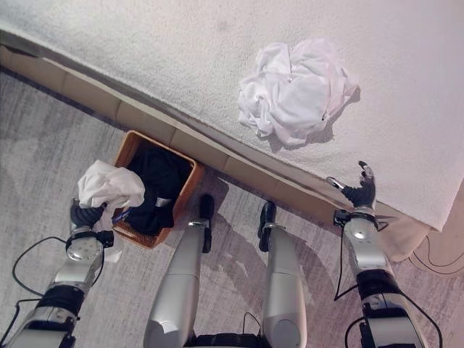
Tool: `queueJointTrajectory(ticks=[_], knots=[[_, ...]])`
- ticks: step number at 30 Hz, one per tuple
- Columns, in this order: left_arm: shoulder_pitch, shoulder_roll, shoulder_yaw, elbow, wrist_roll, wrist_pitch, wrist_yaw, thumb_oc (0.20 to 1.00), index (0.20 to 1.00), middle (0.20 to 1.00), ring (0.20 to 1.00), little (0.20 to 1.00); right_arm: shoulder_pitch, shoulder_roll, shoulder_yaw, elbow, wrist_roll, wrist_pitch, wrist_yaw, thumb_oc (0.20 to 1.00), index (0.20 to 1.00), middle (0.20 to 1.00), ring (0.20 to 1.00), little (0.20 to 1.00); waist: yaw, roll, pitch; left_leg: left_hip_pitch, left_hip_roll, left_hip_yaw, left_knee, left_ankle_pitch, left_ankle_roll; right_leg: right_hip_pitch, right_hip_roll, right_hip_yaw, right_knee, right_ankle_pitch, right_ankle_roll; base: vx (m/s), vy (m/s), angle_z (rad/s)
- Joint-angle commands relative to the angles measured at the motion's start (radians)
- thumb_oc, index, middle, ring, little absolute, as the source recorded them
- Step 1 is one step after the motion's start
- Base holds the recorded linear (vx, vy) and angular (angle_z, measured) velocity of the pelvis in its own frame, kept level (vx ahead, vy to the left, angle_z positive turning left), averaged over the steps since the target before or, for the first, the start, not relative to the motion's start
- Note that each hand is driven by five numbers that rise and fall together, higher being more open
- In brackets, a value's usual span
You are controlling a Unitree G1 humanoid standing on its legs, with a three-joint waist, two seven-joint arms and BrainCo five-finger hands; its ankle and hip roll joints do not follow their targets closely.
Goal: Pick up clothes into the bucket
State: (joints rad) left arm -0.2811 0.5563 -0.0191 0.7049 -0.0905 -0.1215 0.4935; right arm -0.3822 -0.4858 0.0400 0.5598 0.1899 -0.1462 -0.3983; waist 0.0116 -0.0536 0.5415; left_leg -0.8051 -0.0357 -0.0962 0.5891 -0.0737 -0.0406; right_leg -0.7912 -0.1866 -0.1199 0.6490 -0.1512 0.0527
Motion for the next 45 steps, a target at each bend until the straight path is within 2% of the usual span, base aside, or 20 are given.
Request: queueJointTrajectory(ticks=[1,6,7,9,11,14,15,16,17,20,24,25,26,29,30,31,32,33,40,45], knots=[[0.016,0.053,0.023,-0.017,0.051,0.004,0.082,1.000,1.000,1.000,1.000,1.000,-0.020,-0.029,-0.013,-0.051,-0.021,-0.046,-0.068,1.000,1.000,1.000,1.000,1.000,0.005,-0.030,-0.022,0.033,-0.027,-0.003,0.055,-0.106,0.024,0.084,-0.075,-0.012,-0.063,0.012,0.083,0.10,0.000,0.02],[0.009,0.039,0.031,-0.018,0.054,0.028,0.119,1.000,1.000,1.000,1.000,1.000,-0.093,-0.072,0.008,-0.093,-0.128,-0.028,-0.141,1.000,1.000,1.000,1.000,1.000,0.010,-0.024,-0.022,0.025,-0.031,-0.008,0.033,-0.100,0.024,0.073,-0.080,-0.016,-0.076,0.016,0.085,-0.01,0.005,0.00],[0.010,0.039,0.032,-0.029,0.061,0.034,0.121,1.000,1.000,1.000,1.000,1.000,-0.113,-0.083,0.003,-0.098,-0.135,-0.027,-0.150,1.000,1.000,1.000,1.000,1.000,0.012,-0.022,-0.022,0.002,-0.036,-0.007,0.019,-0.063,0.026,0.054,-0.085,-0.024,-0.091,0.048,0.078,0.01,-0.002,0.03],[0.018,0.038,0.032,-0.019,0.062,0.039,0.119,1.000,1.000,1.000,1.000,1.000,-0.142,-0.095,0.012,-0.090,-0.135,-0.021,-0.157,1.000,1.000,1.000,1.000,1.000,0.019,-0.018,-0.022,0.028,-0.034,-0.011,0.023,-0.096,0.023,0.076,-0.083,-0.020,-0.080,0.017,0.085,0.05,-0.011,0.09],[0.021,0.036,0.028,-0.032,0.066,0.041,0.109,1.000,1.000,1.000,1.000,1.000,-0.191,-0.127,0.025,-0.065,-0.150,-0.004,-0.154,1.000,1.000,1.000,1.000,1.000,0.023,-0.011,-0.022,0.009,-0.040,-0.013,0.000,-0.056,0.024,0.061,-0.089,-0.032,-0.098,0.047,0.078,-0.08,0.014,0.07],[0.036,0.019,0.002,-0.053,0.045,0.031,0.095,1.000,1.000,1.000,1.000,1.000,-0.314,-0.174,0.070,0.037,-0.149,0.021,-0.162,1.000,1.000,1.000,1.000,1.000,0.042,0.004,-0.022,0.010,-0.044,-0.021,-0.023,-0.043,0.020,0.060,-0.091,-0.043,-0.098,0.043,0.075,0.00,-0.023,0.08],[0.042,0.017,0.001,-0.053,0.046,0.033,0.095,1.000,1.000,1.000,1.000,1.000,-0.311,-0.174,0.074,0.039,-0.149,0.021,-0.162,1.000,1.000,1.000,1.000,1.000,0.042,0.005,-0.022,0.031,-0.041,-0.024,-0.016,-0.074,0.018,0.078,-0.088,-0.037,-0.087,0.015,0.083,0.00,-0.041,0.05],[0.048,0.007,0.001,-0.065,0.038,0.028,0.087,1.000,1.000,1.000,1.000,1.000,-0.355,-0.186,0.082,0.075,-0.146,0.026,-0.163,1.000,1.000,1.000,1.000,1.000,0.049,0.012,-0.022,0.011,-0.046,-0.026,-0.031,-0.037,0.018,0.060,-0.093,-0.048,-0.098,0.043,0.075,0.08,-0.048,0.08],[0.063,0.001,-0.006,-0.065,0.036,0.027,0.087,1.000,1.000,1.000,1.000,1.000,-0.377,-0.200,0.097,0.103,-0.145,0.033,-0.162,1.000,1.000,1.000,1.000,1.000,0.055,0.017,-0.022,0.035,-0.045,-0.030,-0.027,-0.070,0.015,0.080,-0.091,-0.044,-0.083,0.010,0.082,0.00,-0.044,0.06],[0.063,-0.020,-0.032,-0.047,-0.004,0.009,0.065,1.000,1.000,1.000,1.000,1.000,-0.481,-0.222,0.155,0.203,-0.134,0.052,-0.149,1.000,1.000,1.000,1.000,1.000,0.075,0.034,-0.022,0.037,-0.052,-0.040,-0.049,-0.054,0.011,0.077,-0.098,-0.055,-0.074,0.005,0.081,0.01,-0.069,0.07],[0.077,-0.053,-0.086,-0.080,-0.089,-0.042,-0.004,1.000,1.000,1.000,1.000,1.000,-0.598,-0.268,0.271,0.371,-0.170,0.094,-0.081,1.000,1.000,1.000,1.000,1.000,0.105,0.068,-0.022,0.033,-0.069,-0.068,-0.090,-0.022,0.003,0.071,-0.121,-0.082,-0.054,-0.001,0.080,-0.03,-0.082,0.26],[0.084,-0.063,-0.113,-0.111,-0.131,-0.063,-0.037,1.000,1.000,1.000,1.000,1.000,-0.654,-0.295,0.363,0.462,-0.243,0.129,-0.027,1.000,1.000,1.000,1.000,1.000,0.123,0.081,-0.022,0.029,-0.074,-0.082,-0.111,-0.005,-0.002,0.067,-0.131,-0.097,-0.050,0.000,0.078,-0.03,-0.056,0.29],[0.085,-0.066,-0.110,-0.111,-0.131,-0.063,-0.037,1.000,1.000,1.000,1.000,1.000,-0.662,-0.295,0.370,0.468,-0.242,0.127,-0.026,1.000,1.000,1.000,1.000,1.000,0.119,0.084,-0.022,0.029,-0.074,-0.083,-0.112,-0.004,-0.002,0.067,-0.132,-0.099,-0.051,0.000,0.078,-0.03,-0.096,0.35],[0.123,-0.085,-0.150,-0.169,-0.153,-0.064,-0.103,1.000,1.000,1.000,1.000,1.000,-0.753,-0.321,0.541,0.593,-0.354,0.165,0.134,1.000,1.000,1.000,1.000,1.000,0.145,0.108,-0.022,0.028,-0.083,-0.119,-0.148,0.028,-0.012,0.065,-0.148,-0.128,-0.040,-0.005,0.075,-0.02,-0.123,0.39],[0.123,-0.086,-0.149,-0.169,-0.153,-0.064,-0.103,1.000,1.000,1.000,1.000,1.000,-0.756,-0.321,0.544,0.594,-0.354,0.164,0.135,1.000,1.000,1.000,1.000,1.000,0.143,0.109,-0.022,0.029,-0.084,-0.120,-0.149,0.028,-0.012,0.066,-0.149,-0.129,-0.040,-0.005,0.075,0.00,-0.130,0.44],[0.127,-0.091,-0.170,-0.180,-0.145,-0.053,-0.144,1.000,1.000,1.000,1.000,1.000,-0.774,-0.303,0.612,0.635,-0.395,0.178,0.244,0.727,0.727,0.727,0.727,0.727,0.155,0.116,-0.022,0.035,-0.088,-0.138,-0.163,0.042,-0.015,0.071,-0.153,-0.142,-0.033,-0.010,0.075,0.00,-0.093,0.35],[0.127,-0.093,-0.169,-0.181,-0.145,-0.053,-0.144,1.000,1.000,1.000,1.000,1.000,-0.776,-0.302,0.614,0.637,-0.394,0.177,0.245,0.536,0.536,0.536,0.536,0.536,0.152,0.117,-0.022,0.036,-0.089,-0.139,-0.164,0.042,-0.015,0.073,-0.154,-0.144,-0.033,-0.011,0.075,0.00,-0.158,0.36],[0.121,-0.101,-0.189,-0.190,-0.141,-0.047,-0.165,1.000,1.000,1.000,1.000,1.000,-0.781,-0.271,0.619,0.654,-0.384,0.176,0.274,0.200,0.200,0.200,0.200,0.200,0.156,0.122,-0.022,0.047,-0.090,-0.151,-0.181,0.054,-0.017,0.085,-0.156,-0.152,-0.037,-0.013,0.075,0.00,-0.065,0.18],[0.078,-0.102,-0.219,-0.219,-0.133,-0.040,-0.185,1.000,1.000,1.000,1.000,1.000,-0.758,-0.225,0.592,0.620,-0.360,0.163,0.250,0.200,0.200,0.200,0.200,0.200,0.153,0.116,-0.022,0.130,-0.077,-0.170,-0.259,0.084,-0.030,0.163,-0.145,-0.179,-0.075,-0.018,0.076,-0.01,-0.071,0.09],[0.049,-0.078,-0.205,-0.273,-0.124,-0.045,-0.197,1.000,1.000,1.000,1.000,1.000,-0.769,-0.283,0.560,0.521,-0.327,0.157,0.216,0.200,0.200,0.200,0.200,0.200,0.130,0.090,-0.022,0.248,-0.054,-0.154,-0.309,0.091,-0.040,0.271,-0.124,-0.176,-0.138,-0.002,0.075,-0.02,-0.005,0.03]])
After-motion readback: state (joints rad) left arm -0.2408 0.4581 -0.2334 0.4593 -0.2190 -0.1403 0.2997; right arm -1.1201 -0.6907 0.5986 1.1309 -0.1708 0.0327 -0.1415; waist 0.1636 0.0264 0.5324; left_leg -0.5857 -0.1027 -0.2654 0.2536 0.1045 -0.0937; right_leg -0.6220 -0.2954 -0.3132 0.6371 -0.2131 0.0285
